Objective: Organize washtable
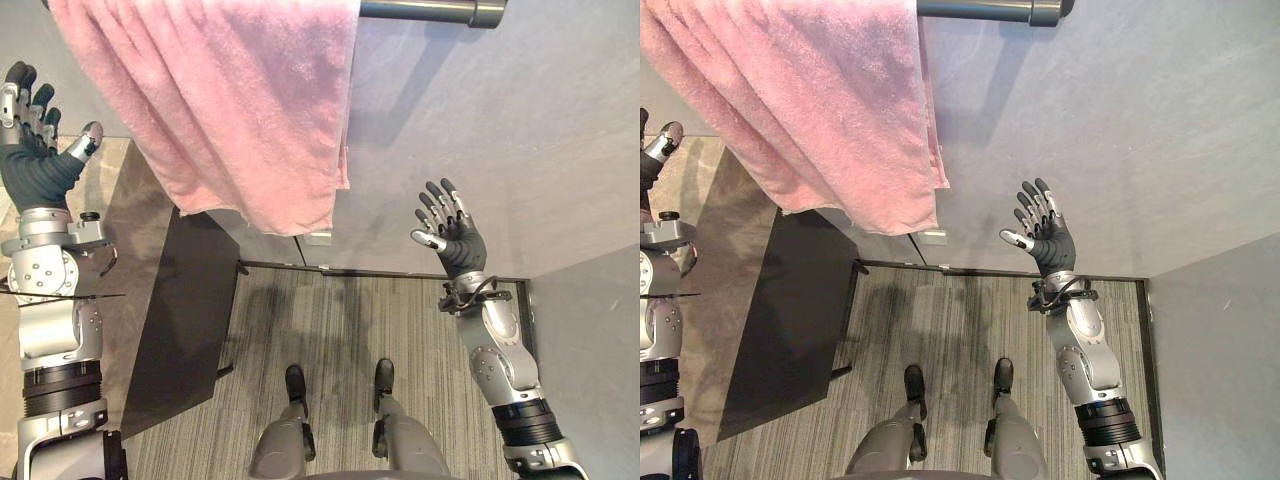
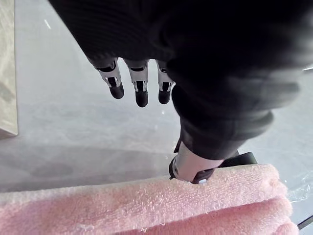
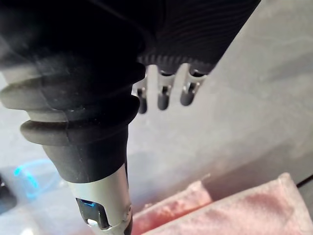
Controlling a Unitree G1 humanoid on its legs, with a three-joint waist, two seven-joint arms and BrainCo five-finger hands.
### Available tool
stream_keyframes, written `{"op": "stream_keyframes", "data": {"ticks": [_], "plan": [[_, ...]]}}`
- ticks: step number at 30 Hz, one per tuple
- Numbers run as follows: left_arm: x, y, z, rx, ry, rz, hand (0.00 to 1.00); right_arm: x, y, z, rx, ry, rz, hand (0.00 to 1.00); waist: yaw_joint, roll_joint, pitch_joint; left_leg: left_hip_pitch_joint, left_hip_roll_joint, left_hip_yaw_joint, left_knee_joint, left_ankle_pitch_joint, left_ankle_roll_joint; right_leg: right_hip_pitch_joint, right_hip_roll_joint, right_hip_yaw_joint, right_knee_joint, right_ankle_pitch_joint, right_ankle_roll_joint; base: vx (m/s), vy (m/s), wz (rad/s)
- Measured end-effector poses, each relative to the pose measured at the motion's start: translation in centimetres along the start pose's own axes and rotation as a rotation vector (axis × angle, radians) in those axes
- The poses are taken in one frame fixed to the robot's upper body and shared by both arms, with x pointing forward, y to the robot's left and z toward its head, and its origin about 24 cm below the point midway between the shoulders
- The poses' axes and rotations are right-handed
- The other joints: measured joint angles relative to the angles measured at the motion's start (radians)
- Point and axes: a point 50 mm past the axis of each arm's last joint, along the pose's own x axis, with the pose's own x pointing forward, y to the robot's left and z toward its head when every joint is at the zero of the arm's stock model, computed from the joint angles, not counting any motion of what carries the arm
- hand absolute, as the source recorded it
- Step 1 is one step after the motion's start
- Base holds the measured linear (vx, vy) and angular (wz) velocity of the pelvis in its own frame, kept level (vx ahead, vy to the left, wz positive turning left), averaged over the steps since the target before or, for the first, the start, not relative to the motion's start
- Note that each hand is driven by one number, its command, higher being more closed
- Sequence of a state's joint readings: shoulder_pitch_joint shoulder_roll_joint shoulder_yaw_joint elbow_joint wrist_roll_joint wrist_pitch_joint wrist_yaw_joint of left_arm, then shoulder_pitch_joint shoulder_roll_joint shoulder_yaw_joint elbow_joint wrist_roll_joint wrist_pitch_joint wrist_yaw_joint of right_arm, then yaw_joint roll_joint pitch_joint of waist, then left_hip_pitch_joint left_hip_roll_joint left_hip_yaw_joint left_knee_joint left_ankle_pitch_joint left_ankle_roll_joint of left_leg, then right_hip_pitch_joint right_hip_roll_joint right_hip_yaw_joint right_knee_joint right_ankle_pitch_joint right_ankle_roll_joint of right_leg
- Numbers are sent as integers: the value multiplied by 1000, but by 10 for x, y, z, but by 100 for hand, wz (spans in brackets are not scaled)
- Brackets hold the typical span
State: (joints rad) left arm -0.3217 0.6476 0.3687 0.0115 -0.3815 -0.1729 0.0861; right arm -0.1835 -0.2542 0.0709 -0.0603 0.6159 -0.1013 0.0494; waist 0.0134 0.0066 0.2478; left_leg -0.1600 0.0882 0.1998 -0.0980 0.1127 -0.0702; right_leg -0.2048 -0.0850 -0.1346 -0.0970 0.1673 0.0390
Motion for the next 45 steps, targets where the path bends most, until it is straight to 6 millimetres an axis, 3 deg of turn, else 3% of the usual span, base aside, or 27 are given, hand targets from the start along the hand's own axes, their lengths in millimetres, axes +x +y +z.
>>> {"op": "stream_keyframes", "data": {"ticks": [14,22,31,32,45], "plan": [[0,-4,1,1,-7,-34,0,-6,-1,-7,-17,26,-12,0,-2,0,-1,-12,0,4,-2,1,0,-15,0,4,0,0,0,0,0,0],[2,-15,-20,60,94,-101,0,-2,6,-8,-16,28,14,0,-2,-1,-4,-48,1,19,3,2,-1,-59,2,29,0,9,1,28,7,-5],[12,-15,-25,89,118,-102,0,2,12,-7,-14,22,39,0,-1,-6,-7,-64,0,31,3,2,-1,-82,2,48,-1,21,3,5,11,-5],[11,-15,-26,89,120,-102,100,2,12,-7,-14,21,39,0,-1,-6,-7,-64,0,32,3,2,-1,-83,2,49,-1,21,3,8,14,-4],[15,-15,-27,92,136,-92,100,7,21,9,-12,-51,74,0,-7,-8,-6,-62,2,43,3,2,-1,-85,4,56,0,24,7,16,6,-2]]}}
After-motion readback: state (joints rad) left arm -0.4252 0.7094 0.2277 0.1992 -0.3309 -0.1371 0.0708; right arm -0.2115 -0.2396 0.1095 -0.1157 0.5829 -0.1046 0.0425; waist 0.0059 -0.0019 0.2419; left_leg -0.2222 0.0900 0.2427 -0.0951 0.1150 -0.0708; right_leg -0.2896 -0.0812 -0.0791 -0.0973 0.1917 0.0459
